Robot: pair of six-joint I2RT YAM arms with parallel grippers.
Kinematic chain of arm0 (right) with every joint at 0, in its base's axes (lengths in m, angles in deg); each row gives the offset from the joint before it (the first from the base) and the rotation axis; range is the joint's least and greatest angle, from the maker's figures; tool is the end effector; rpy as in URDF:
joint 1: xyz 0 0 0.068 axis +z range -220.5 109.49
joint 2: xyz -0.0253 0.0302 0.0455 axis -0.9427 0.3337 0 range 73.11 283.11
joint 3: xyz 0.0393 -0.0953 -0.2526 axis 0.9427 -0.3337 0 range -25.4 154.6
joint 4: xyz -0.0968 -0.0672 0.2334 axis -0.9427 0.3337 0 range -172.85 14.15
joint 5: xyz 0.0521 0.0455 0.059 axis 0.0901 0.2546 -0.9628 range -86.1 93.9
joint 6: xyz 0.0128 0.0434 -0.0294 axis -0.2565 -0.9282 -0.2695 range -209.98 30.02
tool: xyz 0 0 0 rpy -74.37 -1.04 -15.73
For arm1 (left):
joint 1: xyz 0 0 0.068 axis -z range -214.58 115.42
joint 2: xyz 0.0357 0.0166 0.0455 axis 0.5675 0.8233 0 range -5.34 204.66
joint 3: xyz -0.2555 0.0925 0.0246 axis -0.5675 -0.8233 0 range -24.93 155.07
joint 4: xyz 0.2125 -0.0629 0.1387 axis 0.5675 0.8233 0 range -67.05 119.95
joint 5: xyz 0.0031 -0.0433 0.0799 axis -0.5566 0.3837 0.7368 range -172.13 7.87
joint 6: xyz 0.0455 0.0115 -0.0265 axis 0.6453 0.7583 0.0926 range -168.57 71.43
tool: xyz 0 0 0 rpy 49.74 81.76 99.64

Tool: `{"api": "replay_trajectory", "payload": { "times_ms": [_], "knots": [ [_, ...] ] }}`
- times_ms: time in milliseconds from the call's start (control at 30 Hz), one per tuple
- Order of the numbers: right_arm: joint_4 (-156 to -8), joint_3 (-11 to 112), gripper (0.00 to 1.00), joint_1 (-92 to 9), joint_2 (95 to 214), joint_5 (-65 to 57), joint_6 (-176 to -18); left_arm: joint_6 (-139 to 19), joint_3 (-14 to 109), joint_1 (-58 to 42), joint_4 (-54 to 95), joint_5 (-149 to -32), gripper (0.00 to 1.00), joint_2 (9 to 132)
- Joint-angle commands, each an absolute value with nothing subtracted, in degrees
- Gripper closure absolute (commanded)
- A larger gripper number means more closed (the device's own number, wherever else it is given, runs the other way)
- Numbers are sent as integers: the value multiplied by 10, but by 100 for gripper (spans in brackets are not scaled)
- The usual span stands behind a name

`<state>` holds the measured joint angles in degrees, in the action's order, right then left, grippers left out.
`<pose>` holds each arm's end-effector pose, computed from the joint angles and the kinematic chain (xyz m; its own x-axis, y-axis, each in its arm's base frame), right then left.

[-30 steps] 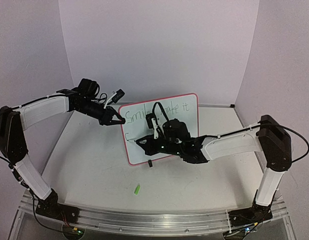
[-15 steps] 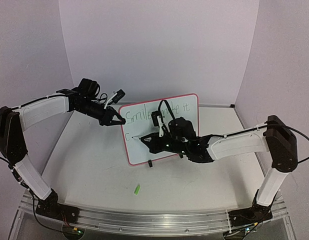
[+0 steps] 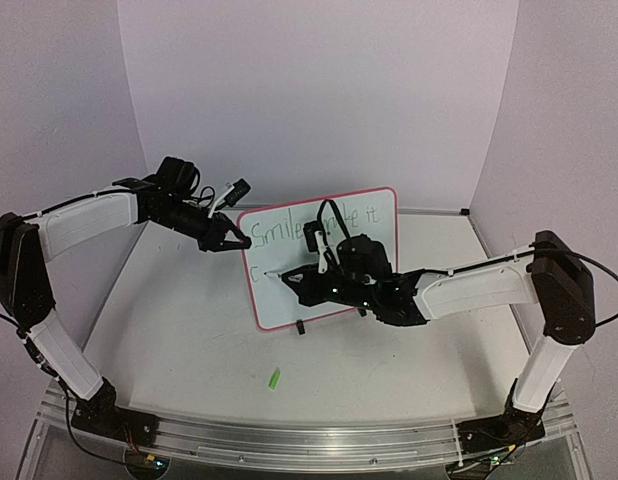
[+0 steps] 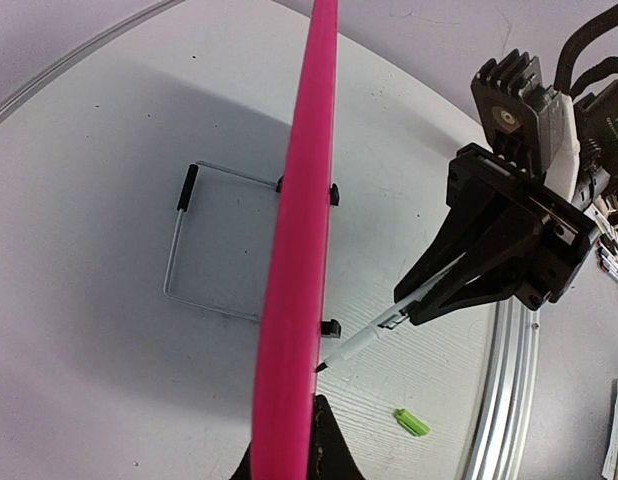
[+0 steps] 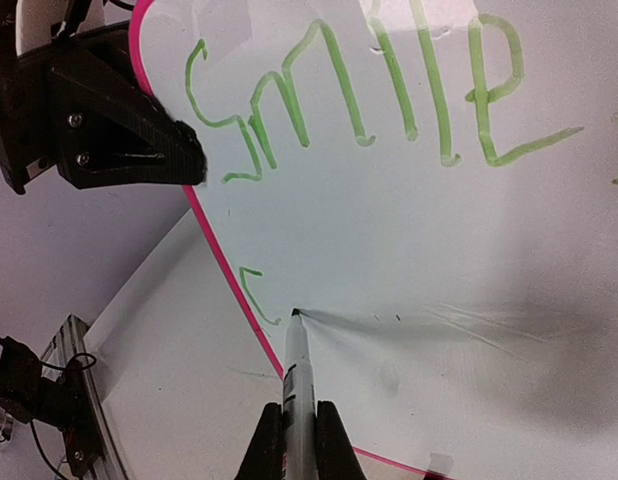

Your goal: Write a sentence on the whiteboard

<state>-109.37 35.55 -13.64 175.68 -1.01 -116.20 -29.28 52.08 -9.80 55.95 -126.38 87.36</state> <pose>0.2195 0.3418 0.2249 -0.5161 0.0146 -0.8564 -0.7262 0.5227 0.4465 0.3076 -0.1694 0.2941 -0.4064 0.4482 -0.7962 0.9034 0.3276 -0.2766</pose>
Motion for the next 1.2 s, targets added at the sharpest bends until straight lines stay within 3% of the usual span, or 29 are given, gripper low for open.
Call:
{"api": "replay_trajectory", "payload": {
  "times_ms": [0,1167],
  "knots": [
    [-1114,374,100,-143,1752,11,-1164,-254,526,-98,554,-1190,100,868],
    [-1115,371,100,-147,1778,-27,-1172,-254,527,-98,554,-1190,100,871]
  ]
}}
